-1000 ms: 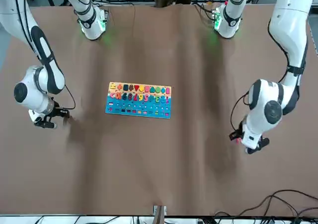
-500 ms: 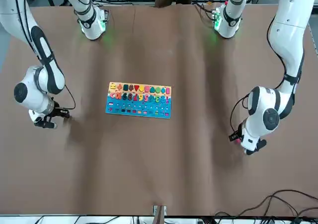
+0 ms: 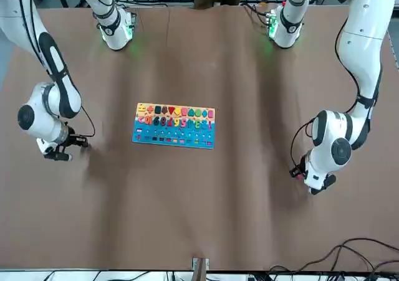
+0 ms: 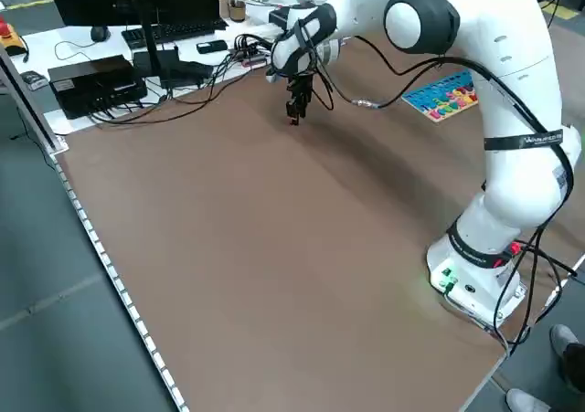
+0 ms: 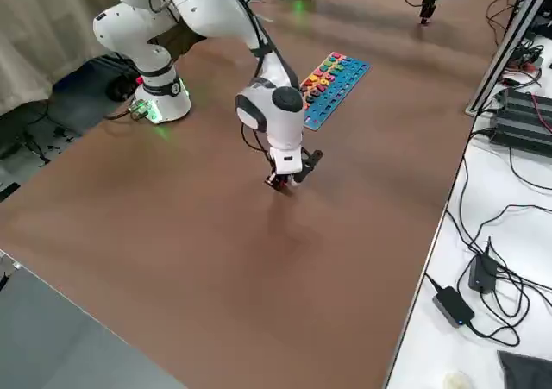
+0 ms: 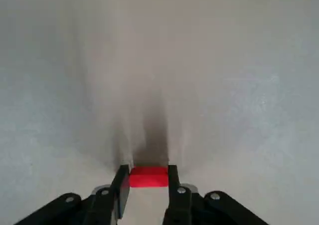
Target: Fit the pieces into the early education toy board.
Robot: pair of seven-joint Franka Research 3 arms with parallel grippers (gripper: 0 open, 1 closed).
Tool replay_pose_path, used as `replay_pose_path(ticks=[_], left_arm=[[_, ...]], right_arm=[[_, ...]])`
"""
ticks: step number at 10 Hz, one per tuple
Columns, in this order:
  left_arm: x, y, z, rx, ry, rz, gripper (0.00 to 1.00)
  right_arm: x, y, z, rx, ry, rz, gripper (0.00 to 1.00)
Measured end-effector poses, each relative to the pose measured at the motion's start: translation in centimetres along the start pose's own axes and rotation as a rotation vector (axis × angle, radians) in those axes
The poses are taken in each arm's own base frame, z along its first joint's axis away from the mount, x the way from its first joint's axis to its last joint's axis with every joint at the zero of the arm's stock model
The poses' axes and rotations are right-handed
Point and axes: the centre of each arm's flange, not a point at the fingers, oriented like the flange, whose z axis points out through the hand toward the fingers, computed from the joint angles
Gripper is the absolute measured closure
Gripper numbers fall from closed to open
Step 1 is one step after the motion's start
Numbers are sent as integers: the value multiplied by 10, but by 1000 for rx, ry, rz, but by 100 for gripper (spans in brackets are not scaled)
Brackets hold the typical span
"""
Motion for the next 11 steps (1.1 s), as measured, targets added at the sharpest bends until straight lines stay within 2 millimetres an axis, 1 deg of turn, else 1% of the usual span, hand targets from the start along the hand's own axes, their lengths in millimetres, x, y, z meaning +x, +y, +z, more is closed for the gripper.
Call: replay_pose_path(ticks=[1, 3, 4, 5, 6, 7, 9, 11], left_arm=[[1, 0, 1, 0, 0, -1, 52], [3, -5, 6, 5, -3, -9, 54], [4, -5, 9, 4, -3, -10, 56], [5, -4, 9, 2, -1, -10, 56], [8, -3, 8, -1, 4, -10, 58], [10, -2, 6, -5, 10, -11, 59], [12, -1, 5, -6, 13, -10, 68], [12, -2, 7, -4, 12, -12, 79]], right_arm=[[1, -9, -7, 0, 1, 2, 65], [0, -44, -19, -6, -22, -1, 65], [-2, -68, -27, -13, -30, -21, 65], [-5, -97, -34, -20, -28, -42, 65], [-11, -121, -37, -26, -28, -54, 65], [-16, -141, -35, -27, -32, -63, 65], [-23, -171, -32, -4, -42, -78, 65], [-31, -206, -32, 27, -38, -97, 65]])
